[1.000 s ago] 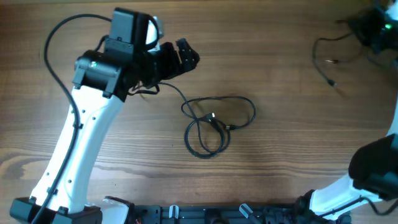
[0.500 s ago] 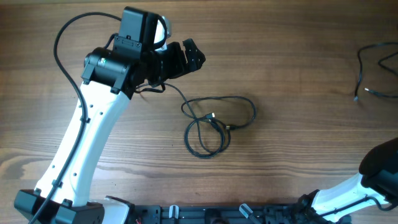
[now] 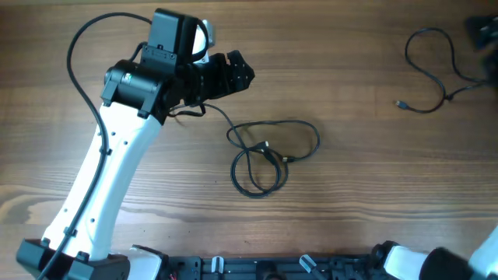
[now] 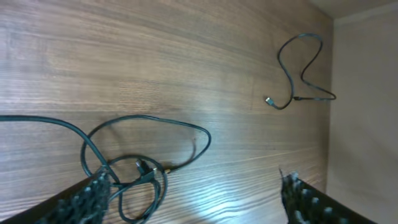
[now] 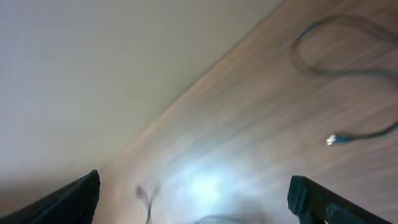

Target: Untangle cables

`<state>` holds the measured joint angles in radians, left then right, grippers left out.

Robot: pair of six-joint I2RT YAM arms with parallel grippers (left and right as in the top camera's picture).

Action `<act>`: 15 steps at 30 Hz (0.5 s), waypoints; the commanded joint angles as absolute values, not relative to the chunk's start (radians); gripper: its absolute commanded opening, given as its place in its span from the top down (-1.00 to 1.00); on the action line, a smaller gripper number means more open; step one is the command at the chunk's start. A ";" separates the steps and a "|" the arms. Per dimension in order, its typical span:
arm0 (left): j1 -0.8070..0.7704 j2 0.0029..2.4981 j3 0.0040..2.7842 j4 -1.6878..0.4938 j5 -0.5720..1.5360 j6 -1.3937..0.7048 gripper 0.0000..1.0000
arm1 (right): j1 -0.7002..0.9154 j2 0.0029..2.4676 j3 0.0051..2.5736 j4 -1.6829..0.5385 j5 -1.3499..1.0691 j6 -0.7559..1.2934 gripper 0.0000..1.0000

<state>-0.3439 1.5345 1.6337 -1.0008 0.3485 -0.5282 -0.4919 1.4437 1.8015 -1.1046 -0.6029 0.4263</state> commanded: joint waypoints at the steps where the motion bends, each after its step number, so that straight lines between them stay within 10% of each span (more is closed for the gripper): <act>1: -0.327 1.405 1.641 -1.026 0.286 -0.501 -0.73 | -0.365 1.416 1.806 -1.214 -0.628 0.275 -0.99; 7: -0.330 1.350 1.607 -1.226 0.236 -0.520 -0.63 | -0.178 1.419 1.763 -1.272 -0.529 0.239 -0.93; 15: -0.330 1.444 1.267 -0.888 0.117 -0.667 -0.64 | -0.134 1.456 1.738 -1.303 -0.490 0.236 -0.93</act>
